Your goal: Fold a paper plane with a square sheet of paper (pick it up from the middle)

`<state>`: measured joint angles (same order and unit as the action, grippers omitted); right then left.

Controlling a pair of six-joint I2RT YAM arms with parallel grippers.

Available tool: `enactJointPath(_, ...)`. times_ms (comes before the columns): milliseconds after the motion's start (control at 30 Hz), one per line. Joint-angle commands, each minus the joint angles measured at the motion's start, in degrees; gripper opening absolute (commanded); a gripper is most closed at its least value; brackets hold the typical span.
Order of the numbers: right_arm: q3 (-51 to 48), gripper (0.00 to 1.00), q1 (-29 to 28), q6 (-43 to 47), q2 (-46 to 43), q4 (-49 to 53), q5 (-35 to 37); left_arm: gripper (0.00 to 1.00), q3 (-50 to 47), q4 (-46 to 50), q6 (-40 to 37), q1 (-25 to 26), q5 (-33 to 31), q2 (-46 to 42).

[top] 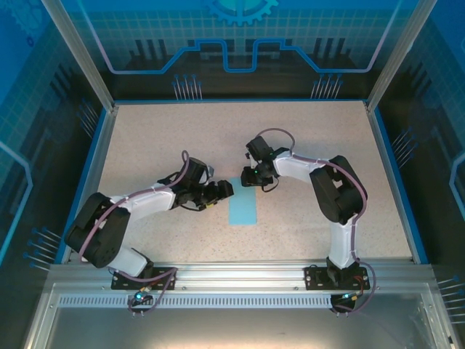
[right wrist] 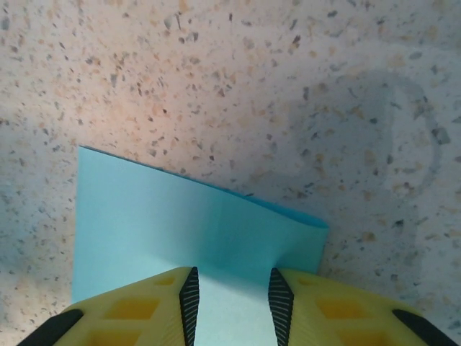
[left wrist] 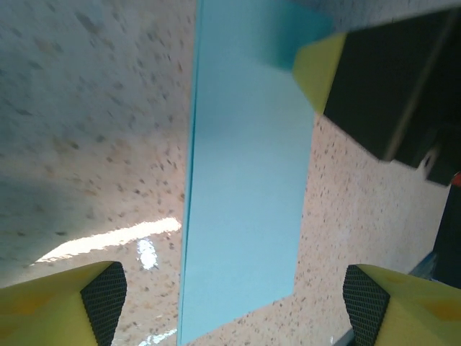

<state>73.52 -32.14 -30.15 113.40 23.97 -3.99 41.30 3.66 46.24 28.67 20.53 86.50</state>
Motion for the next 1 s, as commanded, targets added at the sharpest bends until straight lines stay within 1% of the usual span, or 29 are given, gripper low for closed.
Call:
enactJointPath(0,0.09,0.35,1.24,-0.11,2.15,0.63,-1.12,0.83,0.43,-1.23,1.69,1.69,4.83,1.77)
enactJointPath(200,-2.21,0.35,2.84,-1.5,2.92,-1.08,-4.26,0.83,0.23,-0.81,2.72,3.9,7.31,3.15)
enactJointPath(400,-4.2,0.35,4.77,-2.85,2.88,-3.04,-7.92,0.84,0.11,1.13,2.41,5.58,7.77,3.37)
enactJointPath(600,-5.4,0.31,5.95,-3.61,2.99,-4.18,-9.72,0.81,1.08,2.75,2.06,6.61,6.67,4.78)
enactJointPath(733,-5.31,0.31,5.84,-1.7,1.58,-4.61,-10.33,0.79,1.92,4.21,1.58,6.86,5.01,5.39)
enactJointPath(800,-4.6,0.32,5.02,0.56,-1.22,-4.13,-9.86,0.78,1.95,4.78,1.73,6.84,3.55,4.8)
enactJointPath(867,-2.74,0.34,3.55,3.14,-3.61,-1.75,-7.8,0.76,2.17,5.03,1.85,6.83,2.44,4.07)
enactJointPath(967,-0.45,0.37,0.75,5.57,-6.63,1.58,-4.06,0.7,2.12,4.84,2.26,6.8,2.14,3.5)
